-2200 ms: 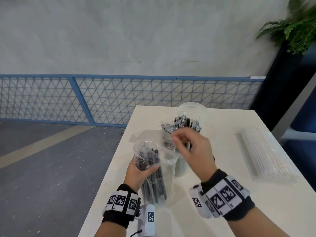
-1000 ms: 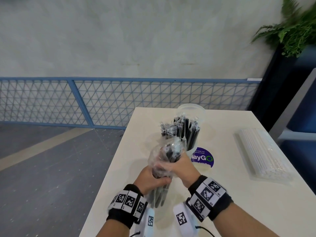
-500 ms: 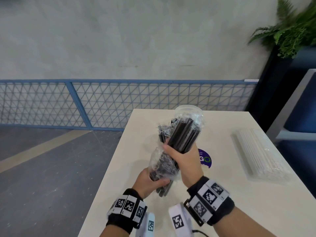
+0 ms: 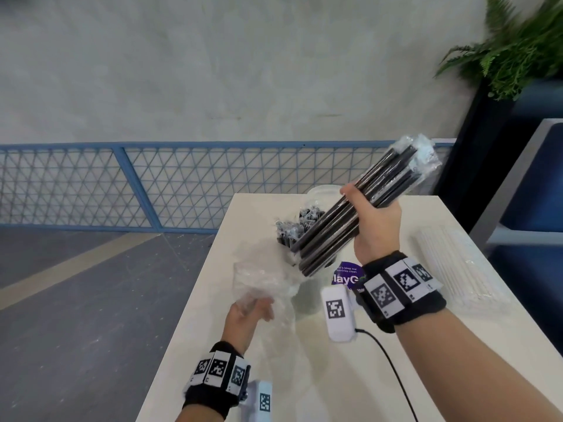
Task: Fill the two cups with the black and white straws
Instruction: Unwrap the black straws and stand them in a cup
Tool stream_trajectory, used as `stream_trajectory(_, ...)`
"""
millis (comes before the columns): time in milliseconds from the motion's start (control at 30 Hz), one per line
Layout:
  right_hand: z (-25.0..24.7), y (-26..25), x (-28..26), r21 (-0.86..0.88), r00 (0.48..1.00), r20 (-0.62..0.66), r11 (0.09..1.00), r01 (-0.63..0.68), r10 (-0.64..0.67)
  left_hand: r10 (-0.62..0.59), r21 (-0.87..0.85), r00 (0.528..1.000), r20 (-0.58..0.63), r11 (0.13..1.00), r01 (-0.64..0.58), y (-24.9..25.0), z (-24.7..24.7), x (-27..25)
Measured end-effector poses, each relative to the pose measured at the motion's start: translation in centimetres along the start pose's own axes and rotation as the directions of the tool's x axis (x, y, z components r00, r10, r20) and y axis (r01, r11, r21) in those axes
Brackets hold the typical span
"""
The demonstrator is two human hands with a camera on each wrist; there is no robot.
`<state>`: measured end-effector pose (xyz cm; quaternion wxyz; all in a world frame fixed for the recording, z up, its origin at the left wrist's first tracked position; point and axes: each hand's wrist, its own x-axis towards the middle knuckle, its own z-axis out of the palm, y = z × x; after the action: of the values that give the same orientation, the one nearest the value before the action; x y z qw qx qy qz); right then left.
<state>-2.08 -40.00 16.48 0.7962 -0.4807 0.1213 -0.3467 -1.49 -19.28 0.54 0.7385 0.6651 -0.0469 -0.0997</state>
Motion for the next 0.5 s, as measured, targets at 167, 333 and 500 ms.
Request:
stream_trajectory(167, 0.5, 0.5, 1.1, -0.174, 0.99, 0.011, 0.975, 0.139, -0.139, 0.052, -0.047, 0.996, -0.075, 0.997, -0.056, 0.4, -0.1, 0.2)
stream_trajectory(333, 0.4, 3.5, 0.5, -0.386, 0.982, 0.149, 0.908, 0.166, -0.117, 0.067, -0.095, 0.994, -0.09, 0.993, -0.076, 1.2, 0.3, -0.1)
stream_trajectory(500, -0.8, 6.6, 0.2, -0.505, 0.969, 0.243, 0.859, 0.081, 0.051, 0.073, -0.101, 0.994, -0.082, 0.992, -0.081, 1.6, 0.9, -0.6)
